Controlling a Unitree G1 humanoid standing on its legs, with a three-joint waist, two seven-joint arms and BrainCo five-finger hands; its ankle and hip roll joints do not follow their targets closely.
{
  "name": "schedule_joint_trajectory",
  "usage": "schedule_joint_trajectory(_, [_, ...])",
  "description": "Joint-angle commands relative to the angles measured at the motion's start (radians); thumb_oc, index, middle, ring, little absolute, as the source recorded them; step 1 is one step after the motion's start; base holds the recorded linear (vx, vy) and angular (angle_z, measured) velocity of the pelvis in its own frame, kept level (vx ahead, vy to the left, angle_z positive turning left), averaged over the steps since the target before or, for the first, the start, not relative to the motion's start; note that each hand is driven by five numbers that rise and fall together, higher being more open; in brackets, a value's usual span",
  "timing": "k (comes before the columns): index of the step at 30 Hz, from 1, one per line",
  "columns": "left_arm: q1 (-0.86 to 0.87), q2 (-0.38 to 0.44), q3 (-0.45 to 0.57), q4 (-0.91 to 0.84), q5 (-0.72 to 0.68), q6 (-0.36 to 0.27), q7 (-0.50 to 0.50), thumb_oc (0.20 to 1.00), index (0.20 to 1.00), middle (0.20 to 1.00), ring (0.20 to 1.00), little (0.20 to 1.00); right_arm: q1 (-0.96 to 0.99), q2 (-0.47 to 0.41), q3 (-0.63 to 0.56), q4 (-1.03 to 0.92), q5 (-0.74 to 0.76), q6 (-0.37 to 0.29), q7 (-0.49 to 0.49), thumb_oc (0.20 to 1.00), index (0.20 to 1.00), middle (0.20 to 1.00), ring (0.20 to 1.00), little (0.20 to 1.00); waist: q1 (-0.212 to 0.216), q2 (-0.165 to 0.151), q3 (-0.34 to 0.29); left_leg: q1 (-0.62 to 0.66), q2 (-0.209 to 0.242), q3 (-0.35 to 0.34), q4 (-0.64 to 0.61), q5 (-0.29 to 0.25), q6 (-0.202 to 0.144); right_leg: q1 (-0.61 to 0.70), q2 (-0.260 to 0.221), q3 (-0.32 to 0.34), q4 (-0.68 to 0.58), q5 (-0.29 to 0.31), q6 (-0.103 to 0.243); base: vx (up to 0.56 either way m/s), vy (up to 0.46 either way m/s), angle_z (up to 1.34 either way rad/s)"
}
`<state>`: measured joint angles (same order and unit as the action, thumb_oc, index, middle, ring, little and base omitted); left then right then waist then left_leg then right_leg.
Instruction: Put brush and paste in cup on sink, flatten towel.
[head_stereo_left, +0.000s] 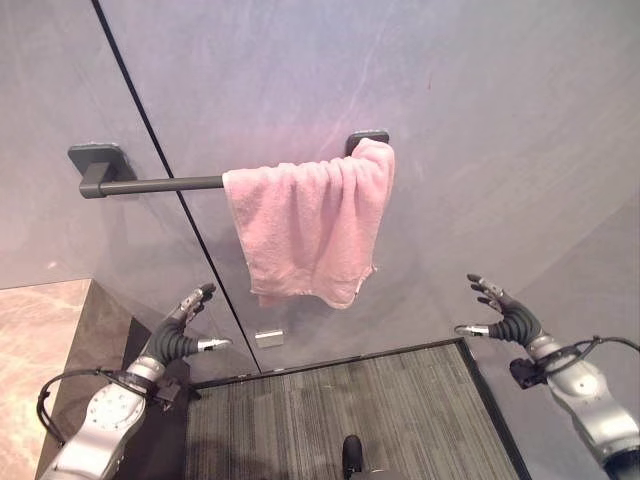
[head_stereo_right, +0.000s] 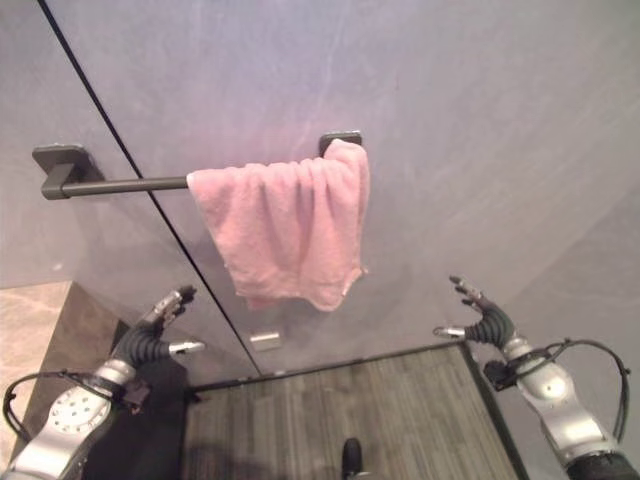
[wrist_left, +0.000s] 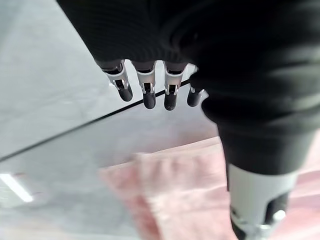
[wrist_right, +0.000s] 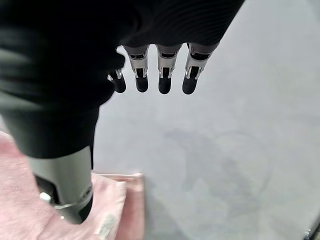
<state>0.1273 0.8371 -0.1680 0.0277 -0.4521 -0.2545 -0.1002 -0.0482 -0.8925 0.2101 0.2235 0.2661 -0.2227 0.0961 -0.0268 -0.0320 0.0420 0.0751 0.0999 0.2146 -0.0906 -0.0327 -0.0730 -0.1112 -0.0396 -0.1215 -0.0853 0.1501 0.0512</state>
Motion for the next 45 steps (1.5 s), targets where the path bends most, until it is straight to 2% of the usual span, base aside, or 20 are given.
schedule_joint_trajectory(1, [-0.149, 0.078, -0.054, -0.011, -0.125, -0.061, -0.04, 1.0, 1.0, 1.0, 1.0, 1.0, -0.163, -0.033, 0.073, 0.072, 0.112, -0.042, 0.024, 1.0, 1.0, 1.0, 1.0, 1.0, 0.014, -0.026, 0.029, -0.019, -0.064, 0.016, 0.003, 0.054, 0.016, 0.055, -0.066, -0.007, 0.017, -0.001, 0.107, -0.01, 0.005, 0.06])
schedule_joint_trajectory(4, [-0.268, 0.128, -0.125, -0.002, -0.134, -0.067, -0.027, 1.0, 1.0, 1.0, 1.0, 1.0, -0.266, -0.047, 0.138, 0.153, 0.125, -0.036, 0.01, 1.0, 1.0, 1.0, 1.0, 1.0, 0.021, -0.021, 0.039, -0.029, -0.066, 0.01, 0.003, 0.06, 0.013, 0.047, -0.067, -0.01, 0.017, 0.003, 0.108, -0.02, 0.001, 0.12])
schedule_joint_trajectory(5, [-0.329, 0.134, -0.163, 0.024, -0.153, -0.07, -0.023, 1.0, 1.0, 1.0, 1.0, 1.0, -0.321, -0.04, 0.166, 0.197, 0.155, -0.037, 0.01, 1.0, 1.0, 1.0, 1.0, 1.0, 0.026, -0.02, 0.044, -0.035, -0.065, 0.008, 0.003, 0.063, 0.012, 0.043, -0.068, -0.01, 0.016, 0.005, 0.108, -0.02, -0.003, 0.04])
schedule_joint_trajectory(8, [-0.369, 0.129, -0.191, 0.039, -0.164, -0.07, -0.019, 1.0, 1.0, 1.0, 1.0, 1.0, -0.353, -0.038, 0.188, 0.219, 0.167, -0.036, 0.012, 1.0, 1.0, 1.0, 1.0, 1.0, 0.027, -0.017, 0.048, -0.04, -0.065, 0.006, 0.003, 0.065, 0.012, 0.04, -0.068, -0.011, 0.015, 0.006, 0.108, 0.0, -0.001, 0.03])
schedule_joint_trajectory(14, [-0.638, 0.056, -0.361, 0.188, -0.164, -0.062, 0.021, 1.0, 1.0, 1.0, 1.0, 1.0, -0.57, 0.03, 0.28, 0.4, 0.263, -0.005, -0.004, 1.0, 1.0, 1.0, 1.0, 1.0, 0.037, -0.008, 0.074, -0.072, -0.064, -0.002, 0.003, 0.08, 0.008, 0.011, -0.07, -0.013, 0.015, 0.014, 0.107, -0.02, -0.007, 0.03])
schedule_joint_trajectory(22, [-0.796, -0.078, -0.427, 0.3, -0.163, -0.045, 0.075, 1.0, 1.0, 1.0, 1.0, 1.0, -0.731, 0.113, 0.308, 0.485, 0.359, 0.022, -0.031, 1.0, 1.0, 1.0, 1.0, 1.0, 0.038, 0.001, 0.104, -0.115, -0.06, -0.012, 0.003, 0.101, 0.004, -0.028, -0.071, -0.021, 0.019, 0.02, 0.102, -0.02, -0.009, 0.04])
schedule_joint_trajectory(23, [-0.807, -0.085, -0.433, 0.297, -0.162, -0.046, 0.081, 1.0, 1.0, 1.0, 1.0, 1.0, -0.752, 0.119, 0.315, 0.483, 0.365, 0.023, -0.035, 0.843, 0.843, 0.843, 0.843, 0.843, 0.039, 0.002, 0.11, -0.12, -0.06, -0.012, 0.003, 0.104, 0.003, -0.034, -0.07, -0.02, 0.02, 0.02, 0.101, -0.04, -0.019, 0.0])
schedule_joint_trajectory(25, [-0.817, -0.089, -0.436, 0.282, -0.16, -0.043, 0.086, 1.0, 1.0, 1.0, 1.0, 1.0, -0.762, 0.13, 0.315, 0.462, 0.389, 0.025, -0.038, 0.41, 0.41, 0.41, 0.41, 0.41, 0.039, 0.001, 0.117, -0.129, -0.058, -0.012, 0.003, 0.108, 0.003, -0.041, -0.07, -0.02, 0.019, 0.022, 0.099, -0.02, -0.013, 0.0])
schedule_joint_trajectory(26, [-0.813, -0.082, -0.438, 0.27, -0.163, -0.043, 0.084, 0.752, 0.752, 0.752, 0.752, 0.752, -0.764, 0.136, 0.309, 0.45, 0.401, 0.024, -0.042, 0.2, 0.2, 0.2, 0.2, 0.2, 0.039, 0.0, 0.12, -0.13, -0.057, -0.012, 0.003, 0.108, 0.002, -0.042, -0.069, -0.019, 0.017, 0.023, 0.099, 0.0, 0.0, 0.0])
schedule_joint_trajectory(27, [-0.805, -0.079, -0.436, 0.261, -0.17, -0.042, 0.08, 0.2, 0.2, 0.2, 0.2, 0.2, -0.758, 0.142, 0.303, 0.432, 0.414, 0.021, -0.041, 0.2, 0.2, 0.2, 0.2, 0.2, 0.038, 0.0, 0.121, -0.132, -0.056, -0.01, 0.003, 0.108, 0.002, -0.043, -0.07, -0.02, 0.015, 0.024, 0.098, 0.0, 0.0, 0.0])
schedule_joint_trajectory(37, [-0.665, 0.0, -0.338, 0.106, -0.122, -0.043, 0.075, 0.2, 0.2, 0.2, 0.2, 0.2, -0.601, 0.122, 0.208, 0.157, 0.424, -0.023, -0.016, 0.2, 0.2, 0.2, 0.2, 0.2, 0.033, -0.013, 0.116, -0.122, -0.048, 0.0, 0.003, 0.096, 0.001, -0.036, -0.062, -0.021, 0.008, 0.015, 0.097, 0.0, -0.002, -0.01])
schedule_joint_trajectory(41, [-0.543, 0.063, -0.174, -0.052, -0.127, -0.076, 0.1, 0.2, 0.2, 0.2, 0.2, 0.2, -0.52, 0.055, 0.137, -0.088, 0.372, -0.061, -0.011, 0.2, 0.2, 0.2, 0.2, 0.2, 0.036, -0.022, 0.109, -0.109, -0.046, -0.002, 0.003, 0.087, 0.001, -0.024, -0.06, -0.025, 0.006, 0.006, 0.097, 0.02, -0.002, 0.0])
schedule_joint_trajectory(42, [-0.539, 0.064, -0.171, -0.056, -0.127, -0.074, 0.101, 0.2, 0.2, 0.2, 0.2, 0.2, -0.518, 0.055, 0.137, -0.091, 0.372, -0.06, -0.012, 0.2, 0.2, 0.2, 0.2, 0.2, 0.035, -0.022, 0.108, -0.109, -0.046, -0.002, 0.003, 0.087, 0.001, -0.024, -0.059, -0.025, 0.006, 0.006, 0.098, 0.0, 0.0, 0.0])
schedule_joint_trajectory(45, [-0.471, 0.075, -0.071, -0.134, -0.109, -0.105, 0.124, 0.2, 0.2, 0.2, 0.2, 0.2, -0.502, 0.045, 0.103, -0.192, 0.375, -0.081, -0.007, 0.2, 0.2, 0.2, 0.2, 0.2, 0.041, -0.026, 0.105, -0.104, -0.046, -0.005, 0.003, 0.082, 0.002, -0.018, -0.059, -0.028, 0.005, 0.002, 0.097, 0.01, -0.001, 0.01])
